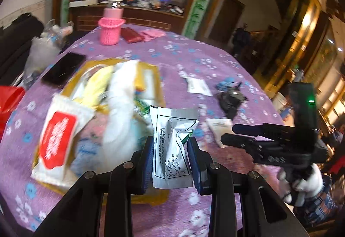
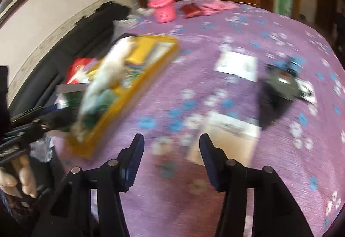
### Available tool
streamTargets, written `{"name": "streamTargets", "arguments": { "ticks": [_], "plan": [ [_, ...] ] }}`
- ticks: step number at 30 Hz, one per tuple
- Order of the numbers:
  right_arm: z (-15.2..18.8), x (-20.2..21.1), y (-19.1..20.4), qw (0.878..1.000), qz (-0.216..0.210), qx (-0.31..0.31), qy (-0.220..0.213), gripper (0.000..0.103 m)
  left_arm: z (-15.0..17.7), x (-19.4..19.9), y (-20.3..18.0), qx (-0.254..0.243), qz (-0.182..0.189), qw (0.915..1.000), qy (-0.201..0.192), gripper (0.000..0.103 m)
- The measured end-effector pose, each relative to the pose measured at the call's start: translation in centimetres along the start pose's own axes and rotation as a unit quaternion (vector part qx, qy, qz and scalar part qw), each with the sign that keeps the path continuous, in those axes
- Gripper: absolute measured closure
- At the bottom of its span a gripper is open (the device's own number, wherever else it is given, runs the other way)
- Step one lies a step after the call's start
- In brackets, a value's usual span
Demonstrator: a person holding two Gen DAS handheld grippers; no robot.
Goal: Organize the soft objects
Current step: 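Carry both sachets into the tray while both grippers release them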
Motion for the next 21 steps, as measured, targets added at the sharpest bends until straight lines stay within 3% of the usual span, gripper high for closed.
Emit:
{"name": "streamTargets", "arguments": {
  "ticks": [5,7,9,16,18,20,21],
  "plan": [
    [0.2,-0.5,4.3,0.999,-0.026,0.028,0.009,0.044,0.8,0.3,2.4,0.030,-0.019,0.9994,-0.002,0.068],
    [0.4,-0.7,5.3,0.999,-0.029,0.036,0.009,0.041,1.1,0.3,3.1,0.040,-0.031,0.9987,-0.003,0.059],
    [0.7,-0.9,5.8,0.999,-0.028,0.042,0.012,0.041,1.3,0.4,3.5,0.043,-0.039,0.9983,-0.004,0.041],
    [1.2,-1.3,5.6,0.999,-0.024,0.031,0.016,0.039,0.9,1.3,3.5,0.049,-0.039,0.9973,-0.038,0.025],
    [1.3,-1.4,5.8,0.999,-0.017,0.034,0.012,0.037,0.6,2.1,3.5,0.041,-0.066,0.9952,-0.060,0.017],
    [1.4,-1.2,6.1,0.999,-0.012,0.037,0.006,0.036,0.2,3.7,3.1,0.016,-0.125,0.9864,-0.106,0.001],
    [1.5,-1.1,6.3,0.999,-0.009,0.038,0.001,0.035,-0.1,4.7,2.7,0.004,-0.146,0.9802,-0.134,0.001]
  ]
}}
Point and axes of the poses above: each gripper's, at about its wrist camera, not at the fingertips, and x roughly against the way its jaws point, y to its left, z to its underside, the point moved 6 cm from there along -x, roughly the way its jaws point, and after that the axes turned 11 degrees about z, right-handed, at the moved point
